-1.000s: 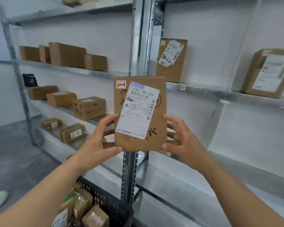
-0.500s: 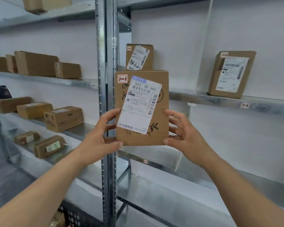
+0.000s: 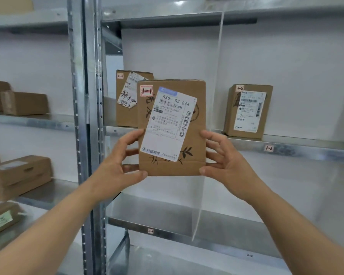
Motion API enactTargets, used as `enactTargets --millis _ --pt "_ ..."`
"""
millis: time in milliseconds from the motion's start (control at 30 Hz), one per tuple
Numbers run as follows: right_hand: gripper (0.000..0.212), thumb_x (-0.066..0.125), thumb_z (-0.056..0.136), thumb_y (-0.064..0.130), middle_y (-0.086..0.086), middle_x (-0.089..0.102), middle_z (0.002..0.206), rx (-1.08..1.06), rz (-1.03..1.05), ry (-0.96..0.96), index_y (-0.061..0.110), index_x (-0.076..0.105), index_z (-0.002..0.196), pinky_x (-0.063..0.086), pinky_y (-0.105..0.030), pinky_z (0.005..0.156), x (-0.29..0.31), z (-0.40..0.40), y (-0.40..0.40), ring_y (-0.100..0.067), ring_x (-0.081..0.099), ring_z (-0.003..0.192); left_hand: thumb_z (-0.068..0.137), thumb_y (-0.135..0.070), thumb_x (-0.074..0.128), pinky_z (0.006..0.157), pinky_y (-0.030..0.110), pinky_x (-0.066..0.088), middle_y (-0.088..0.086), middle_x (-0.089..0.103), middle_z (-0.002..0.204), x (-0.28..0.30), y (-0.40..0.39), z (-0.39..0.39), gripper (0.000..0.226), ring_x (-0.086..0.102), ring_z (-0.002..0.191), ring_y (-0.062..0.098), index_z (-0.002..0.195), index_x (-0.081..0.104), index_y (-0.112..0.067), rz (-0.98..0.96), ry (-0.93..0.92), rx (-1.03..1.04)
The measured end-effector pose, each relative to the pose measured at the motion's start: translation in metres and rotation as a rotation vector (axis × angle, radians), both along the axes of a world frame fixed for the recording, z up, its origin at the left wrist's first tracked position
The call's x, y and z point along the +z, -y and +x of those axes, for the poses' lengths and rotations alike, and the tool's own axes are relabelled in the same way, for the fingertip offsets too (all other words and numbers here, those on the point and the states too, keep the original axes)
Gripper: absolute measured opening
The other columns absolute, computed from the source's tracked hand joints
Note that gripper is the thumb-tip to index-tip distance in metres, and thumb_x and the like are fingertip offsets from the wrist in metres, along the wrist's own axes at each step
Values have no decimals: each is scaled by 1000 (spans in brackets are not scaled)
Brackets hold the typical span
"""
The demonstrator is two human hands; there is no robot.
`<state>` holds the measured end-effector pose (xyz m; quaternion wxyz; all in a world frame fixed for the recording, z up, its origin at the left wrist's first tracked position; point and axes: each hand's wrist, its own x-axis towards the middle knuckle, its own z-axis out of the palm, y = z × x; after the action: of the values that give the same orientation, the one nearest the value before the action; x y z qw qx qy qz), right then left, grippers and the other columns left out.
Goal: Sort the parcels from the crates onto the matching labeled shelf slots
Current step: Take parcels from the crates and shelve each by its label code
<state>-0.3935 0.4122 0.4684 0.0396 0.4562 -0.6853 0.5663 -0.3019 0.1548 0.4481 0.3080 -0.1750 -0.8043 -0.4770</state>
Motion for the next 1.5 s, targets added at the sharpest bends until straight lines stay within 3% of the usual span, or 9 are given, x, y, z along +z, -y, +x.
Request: enactTargets --millis 300,467,667,833,1033,1200,1300,1433,1500 --pt "74 64 81 -12 8 48 134 -107 -26 -74 47 42 120 54 -30 89 42 -50 47 -10 58 115 77 10 68 83 20 53 -40 40 123 44 49 -79 96 46 119 -5 121 30 -66 -34 -84 -110" --pt "71 68 80 -5 11 52 129 -202 2 -114 53 45 115 55 -31 86 61 -77 63 -10 58 113 74 10 71 81 25 55 -17 40 136 62 78 -123 93 50 121 7 130 33 -54 -43 -88 -191" --pt "70 73 79 3 15 53 125 -313 77 -168 56 45 114 55 -35 89 74 -101 72 -11 59 111 68 -5 71 82 31 56 -28 48 127 74 95 -162 87 52 120 7 126 35 -59 -52 -79 -273" --pt "72 70 79 -4 19 53 122 -353 42 -170 56 46 109 55 -30 86 75 -119 79 -8 58 112 74 13 70 81 26 55 -36 49 118 77 94 -192 90 51 118 0 126 33 -51 -34 -91 -306" --pt "73 67 81 -5 18 51 125 -422 91 -141 58 42 109 54 -30 89 68 -138 88 -6 55 116 76 14 67 87 28 54 -23 43 133 71 95 -217 92 51 118 0 123 33 -58 -20 -24 -324" --pt "72 66 82 -4 18 47 127 -494 144 -129 54 37 113 51 -23 88 58 -147 96 -7 53 118 76 17 63 83 24 53 -26 43 129 64 94 -228 90 51 118 -1 120 33 -55 2 24 -351" --pt "72 66 83 -4 18 47 124 -517 149 -119 53 35 113 50 -27 92 58 -151 100 -7 52 117 77 19 61 82 22 53 -24 37 134 66 94 -235 90 46 123 4 117 32 -56 9 49 -353" --pt "70 64 83 -7 14 50 125 -563 160 -108 44 35 120 53 -29 91 58 -160 105 -10 54 116 78 18 61 92 31 52 -19 33 139 68 90 -247 89 42 129 9 118 28 -55 -24 74 -309" --pt "70 62 83 -8 10 49 132 -587 161 -111 43 34 121 55 -32 89 58 -165 106 -11 53 117 79 18 59 91 27 52 -19 32 135 70 86 -251 86 43 126 9 123 25 -49 -44 83 -285"
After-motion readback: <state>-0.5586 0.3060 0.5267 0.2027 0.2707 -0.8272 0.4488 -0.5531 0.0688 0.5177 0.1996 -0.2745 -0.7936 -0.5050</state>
